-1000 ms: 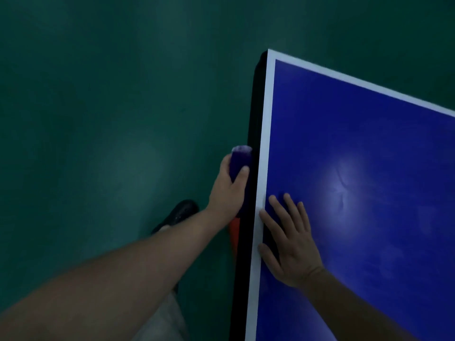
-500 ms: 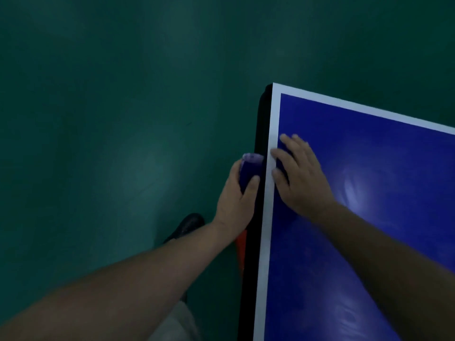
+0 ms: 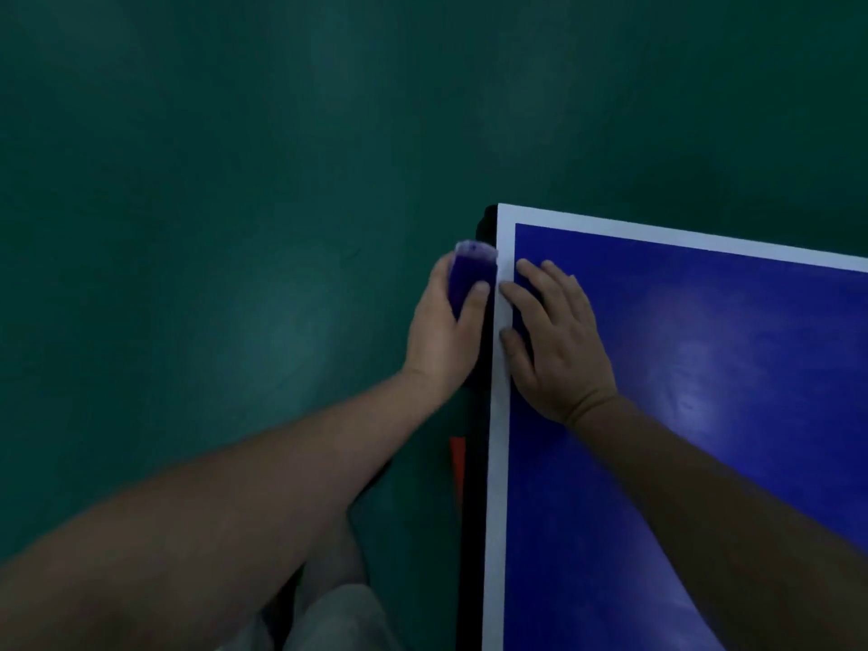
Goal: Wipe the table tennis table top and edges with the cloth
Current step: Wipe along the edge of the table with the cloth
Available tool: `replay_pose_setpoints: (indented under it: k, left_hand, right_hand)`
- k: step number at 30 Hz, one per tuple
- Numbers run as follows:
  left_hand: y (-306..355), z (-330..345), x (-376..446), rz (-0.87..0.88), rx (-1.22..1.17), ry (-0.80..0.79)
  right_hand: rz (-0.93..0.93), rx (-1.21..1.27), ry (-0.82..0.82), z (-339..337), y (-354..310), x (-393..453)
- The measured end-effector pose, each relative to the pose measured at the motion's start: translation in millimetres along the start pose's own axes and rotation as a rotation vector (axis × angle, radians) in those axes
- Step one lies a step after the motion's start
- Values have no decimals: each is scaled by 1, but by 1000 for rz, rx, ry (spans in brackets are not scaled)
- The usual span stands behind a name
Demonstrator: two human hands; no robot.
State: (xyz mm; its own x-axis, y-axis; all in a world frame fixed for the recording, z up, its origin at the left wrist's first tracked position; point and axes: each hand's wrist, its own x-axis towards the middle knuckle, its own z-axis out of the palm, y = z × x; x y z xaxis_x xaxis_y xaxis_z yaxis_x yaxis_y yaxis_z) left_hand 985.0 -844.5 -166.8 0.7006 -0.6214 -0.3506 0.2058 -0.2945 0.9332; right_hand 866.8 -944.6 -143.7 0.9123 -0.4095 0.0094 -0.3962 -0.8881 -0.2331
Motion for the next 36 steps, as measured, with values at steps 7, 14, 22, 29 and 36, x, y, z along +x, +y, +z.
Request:
replay_pose_setpoints:
  k: [7, 14, 22, 29, 36]
  left_hand:
    - [-13, -2, -47, -74, -87, -21]
    - [5, 2, 14, -166, -58, -18]
    - [32, -17, 30, -253, -142, -179]
    - [55, -13, 130, -121, 48, -321]
    - [83, -2, 213, -176, 551, -1064]
  right_hand:
    - [17, 19, 7, 1, 2, -1]
    - [52, 38, 3, 2, 2, 0]
    - [888, 59, 333, -1, -12, 79]
    - [1151, -22, 443, 14, -18, 99]
    - [1179, -7, 391, 13, -19, 98]
